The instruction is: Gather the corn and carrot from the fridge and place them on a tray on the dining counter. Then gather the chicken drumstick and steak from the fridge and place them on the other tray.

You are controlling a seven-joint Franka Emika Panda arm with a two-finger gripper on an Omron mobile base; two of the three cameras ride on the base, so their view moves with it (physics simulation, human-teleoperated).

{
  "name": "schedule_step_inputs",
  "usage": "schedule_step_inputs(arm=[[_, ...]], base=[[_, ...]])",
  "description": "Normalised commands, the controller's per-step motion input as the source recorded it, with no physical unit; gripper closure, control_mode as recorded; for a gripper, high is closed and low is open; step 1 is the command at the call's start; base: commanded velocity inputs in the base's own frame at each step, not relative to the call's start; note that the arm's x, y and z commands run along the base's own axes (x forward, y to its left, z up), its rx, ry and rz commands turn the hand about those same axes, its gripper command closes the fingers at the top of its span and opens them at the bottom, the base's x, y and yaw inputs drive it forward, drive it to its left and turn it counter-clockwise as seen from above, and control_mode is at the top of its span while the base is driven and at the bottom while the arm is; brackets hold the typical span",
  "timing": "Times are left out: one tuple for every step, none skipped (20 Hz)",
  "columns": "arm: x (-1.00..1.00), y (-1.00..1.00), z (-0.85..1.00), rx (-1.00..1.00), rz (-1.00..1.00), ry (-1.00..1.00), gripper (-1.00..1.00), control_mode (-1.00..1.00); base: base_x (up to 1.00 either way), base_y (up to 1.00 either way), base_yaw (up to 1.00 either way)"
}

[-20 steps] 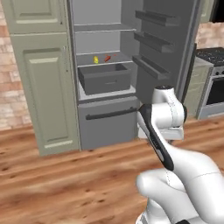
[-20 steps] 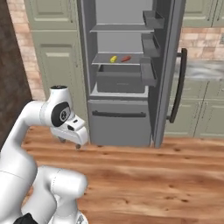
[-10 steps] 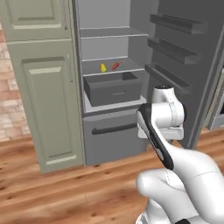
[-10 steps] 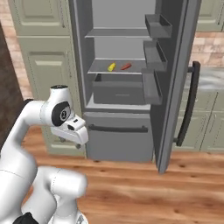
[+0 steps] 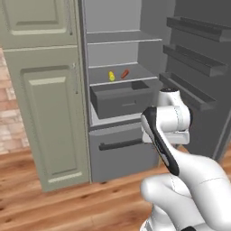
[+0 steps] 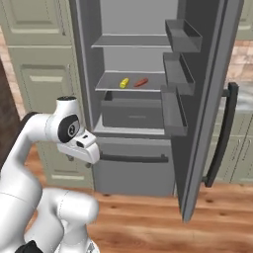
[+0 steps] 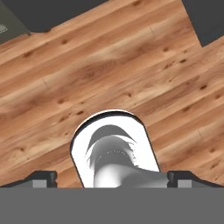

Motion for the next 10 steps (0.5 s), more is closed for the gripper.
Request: schedule_step_inputs(arm=[[0.0, 0.0, 0.0, 0.0, 0.0, 0.0, -1.0, 1.0], [0.0, 0.0, 0.0, 0.0, 0.0, 0.0, -1.0, 1.0], [0.0, 0.0, 0.0, 0.0, 0.0, 0.0, -1.0, 1.0], [0.0, 0.0, 0.0, 0.0, 0.0, 0.0, -1.0, 1.0], [0.0, 0.0, 0.0, 0.0, 0.0, 0.0, -1.0, 1.0], [0.0, 0.0, 0.0, 0.0, 0.0, 0.0, -1.0, 1.0], [0.0, 0.0, 0.0, 0.0, 0.0, 0.0, -1.0, 1.0], [0.0, 0.0, 0.0, 0.0, 0.0, 0.0, -1.0, 1.0], [0.0, 0.0, 0.0, 0.0, 0.0, 0.0, -1.0, 1.0], [0.0, 0.0, 0.0, 0.0, 0.0, 0.0, -1.0, 1.0]], base=[[0.76, 0.0, 0.0], [0.79, 0.0, 0.0], [0.74, 0.0, 0.0], [0.67, 0.0, 0.0], [0.68, 0.0, 0.0], [0.64, 0.0, 0.0], [0.56, -0.08, 0.0], [0.54, -0.19, 0.0], [0.54, -0.18, 0.01], [0.55, -0.08, 0.02]])
